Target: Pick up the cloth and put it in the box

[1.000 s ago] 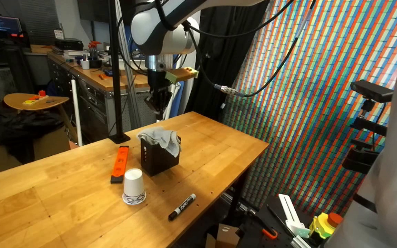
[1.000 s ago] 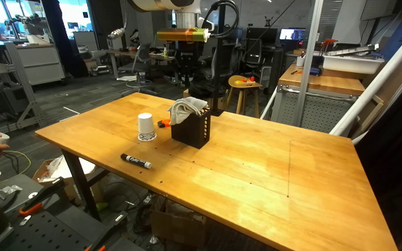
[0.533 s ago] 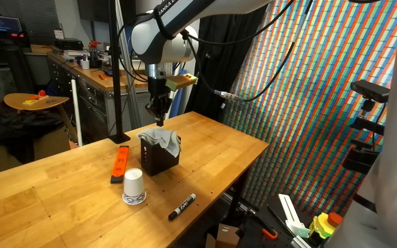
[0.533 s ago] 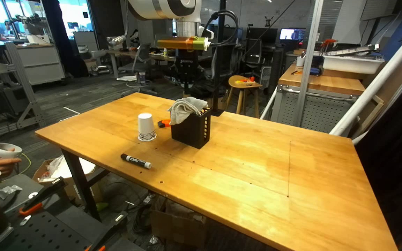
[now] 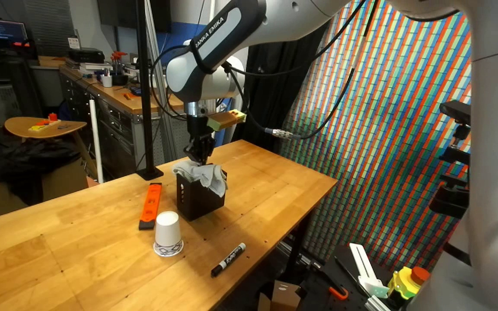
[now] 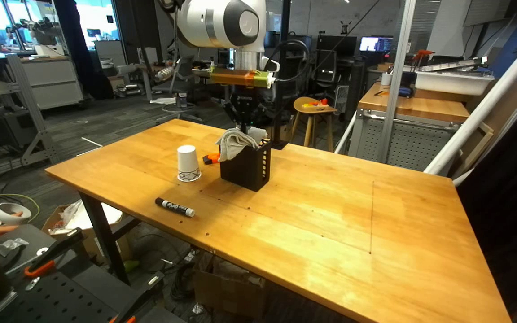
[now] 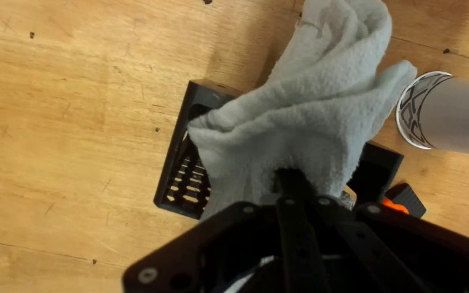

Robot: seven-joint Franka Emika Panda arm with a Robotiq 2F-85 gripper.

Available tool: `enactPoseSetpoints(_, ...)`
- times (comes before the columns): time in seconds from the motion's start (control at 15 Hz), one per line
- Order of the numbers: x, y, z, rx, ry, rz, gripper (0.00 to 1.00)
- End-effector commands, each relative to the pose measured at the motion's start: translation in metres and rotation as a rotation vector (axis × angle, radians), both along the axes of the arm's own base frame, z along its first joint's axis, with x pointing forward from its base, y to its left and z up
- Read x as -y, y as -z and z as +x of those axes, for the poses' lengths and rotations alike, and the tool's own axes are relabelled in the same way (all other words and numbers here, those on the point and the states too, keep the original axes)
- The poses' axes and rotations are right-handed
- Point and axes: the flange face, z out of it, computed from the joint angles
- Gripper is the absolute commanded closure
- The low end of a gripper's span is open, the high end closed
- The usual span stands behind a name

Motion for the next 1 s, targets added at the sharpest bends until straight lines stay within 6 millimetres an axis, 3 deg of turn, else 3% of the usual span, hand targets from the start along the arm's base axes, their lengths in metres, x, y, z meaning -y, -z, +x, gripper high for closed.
enactPoseSetpoints(0.0, -0.006, 0.024, 0.005, -0.024, -0.007, 0.035, 1.0)
enactPoseSetpoints(0.47, -0.015, 0.067, -0.004, -0.113, -0.01, 0.063, 1.0)
enactPoseSetpoints(0.93, -0.01, 0.075, -0.004, -0.128, 0.014, 0.097, 1.0)
